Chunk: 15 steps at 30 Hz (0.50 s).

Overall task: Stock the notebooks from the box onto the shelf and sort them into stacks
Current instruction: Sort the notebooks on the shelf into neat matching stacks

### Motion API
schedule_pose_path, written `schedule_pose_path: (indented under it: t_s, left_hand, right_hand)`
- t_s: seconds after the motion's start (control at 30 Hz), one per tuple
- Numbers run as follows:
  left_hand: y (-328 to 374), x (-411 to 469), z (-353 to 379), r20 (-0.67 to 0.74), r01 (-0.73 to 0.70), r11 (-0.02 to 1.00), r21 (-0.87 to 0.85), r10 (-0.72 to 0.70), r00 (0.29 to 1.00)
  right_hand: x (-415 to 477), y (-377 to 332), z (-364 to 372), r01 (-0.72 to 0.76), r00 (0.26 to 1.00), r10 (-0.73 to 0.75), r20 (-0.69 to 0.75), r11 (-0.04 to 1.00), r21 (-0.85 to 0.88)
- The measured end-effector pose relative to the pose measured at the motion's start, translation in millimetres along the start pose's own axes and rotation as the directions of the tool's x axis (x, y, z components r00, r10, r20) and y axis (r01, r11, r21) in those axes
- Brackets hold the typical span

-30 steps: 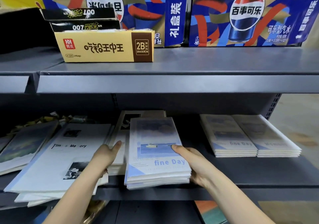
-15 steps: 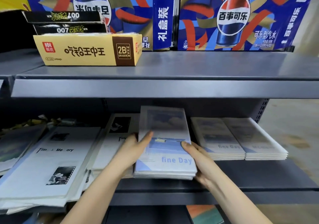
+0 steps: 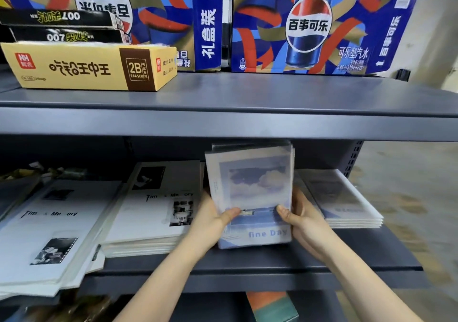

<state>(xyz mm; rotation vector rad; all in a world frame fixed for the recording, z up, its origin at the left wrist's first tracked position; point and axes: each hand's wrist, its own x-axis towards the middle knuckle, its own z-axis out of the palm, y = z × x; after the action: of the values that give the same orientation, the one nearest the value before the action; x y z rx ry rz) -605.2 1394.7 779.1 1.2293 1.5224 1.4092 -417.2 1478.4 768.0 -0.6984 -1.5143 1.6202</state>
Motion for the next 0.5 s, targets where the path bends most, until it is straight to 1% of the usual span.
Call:
schedule_pose_path:
  t_s: [0.13,0.27,0.4,0.5]
  left_hand:
    - [-10.6,-0.2,1.0,0.003,0.021,0.996,0.088,-0.021,1.000]
    - [-15.3,0.5,2.8,-0.009,0.049,0.990,0.130,-0.048,0.999]
    - [-15.3,5.1,0.6,-0.008,0.054,0.990,0.128,-0.053,0.999]
    - [-8.3,5.0,0.0,-0.004,0.023,0.992,0.122,-0.023,1.000]
  right_hand:
    - [-3.2,12.2,-2.8,-0.015,1.000,0.015,-0.001,1.000,-0.015]
    - [-5.5,20.9,-5.6,-0.036,0.999,0.036,-0.012,0.999,-0.015]
    - [-3.7,19.0,-5.6,-0.045,0.999,0.045,-0.029,0.999,-0.019]
    - [-2.1,17.6,-4.8,-0.055,0.998,0.054,-0.031,0.998,-0.033]
